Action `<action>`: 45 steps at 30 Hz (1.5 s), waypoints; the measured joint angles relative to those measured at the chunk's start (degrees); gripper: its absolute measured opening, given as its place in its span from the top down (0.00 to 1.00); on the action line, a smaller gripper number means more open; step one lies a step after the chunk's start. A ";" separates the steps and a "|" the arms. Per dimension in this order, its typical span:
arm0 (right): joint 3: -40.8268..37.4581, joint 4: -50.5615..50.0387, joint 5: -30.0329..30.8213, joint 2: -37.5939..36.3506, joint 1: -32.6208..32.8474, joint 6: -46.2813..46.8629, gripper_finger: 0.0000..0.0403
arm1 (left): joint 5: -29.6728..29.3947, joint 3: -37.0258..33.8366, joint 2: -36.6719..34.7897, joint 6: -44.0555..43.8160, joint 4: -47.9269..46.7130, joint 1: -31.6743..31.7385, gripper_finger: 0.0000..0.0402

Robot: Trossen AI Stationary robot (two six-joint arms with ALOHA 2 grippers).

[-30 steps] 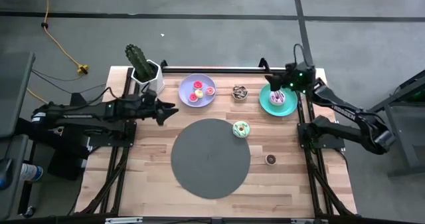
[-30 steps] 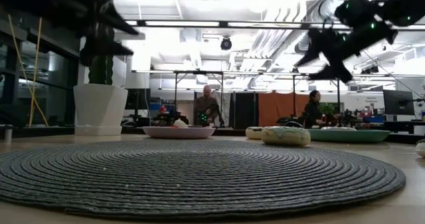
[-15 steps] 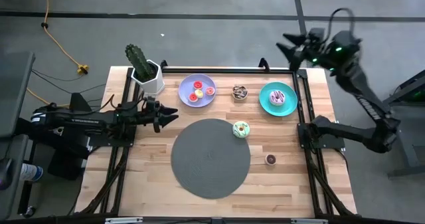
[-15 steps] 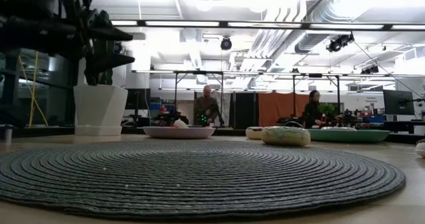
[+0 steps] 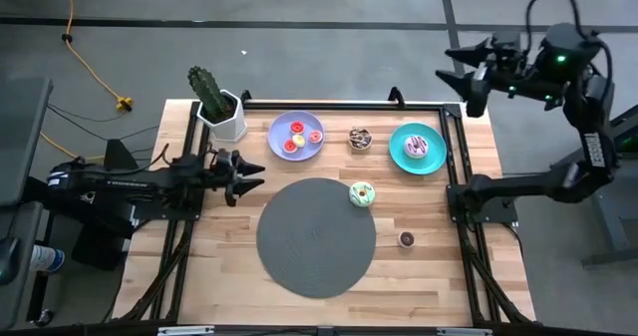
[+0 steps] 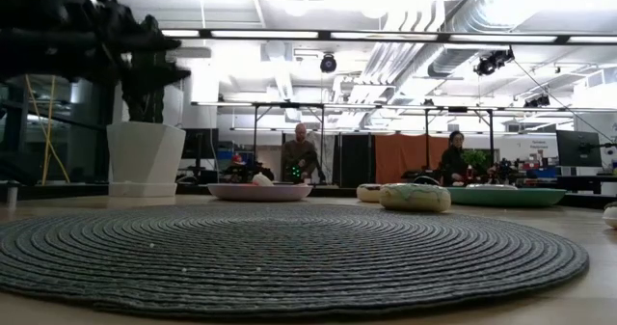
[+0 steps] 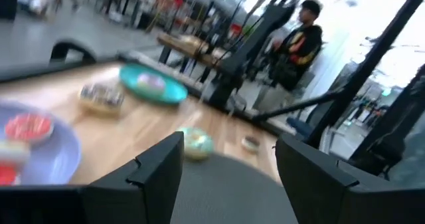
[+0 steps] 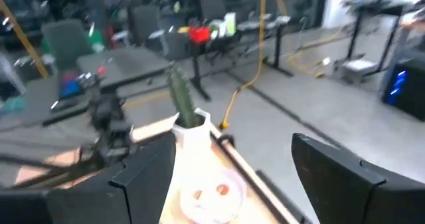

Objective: Pick & Place donuts
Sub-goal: Put the small brown and white doughnut on the purple plate

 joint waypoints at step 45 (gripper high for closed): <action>-26.58 -30.62 -5.64 22.51 49.05 26.14 0.28 | 12.33 0.31 -27.71 11.81 -24.68 0.02 0.43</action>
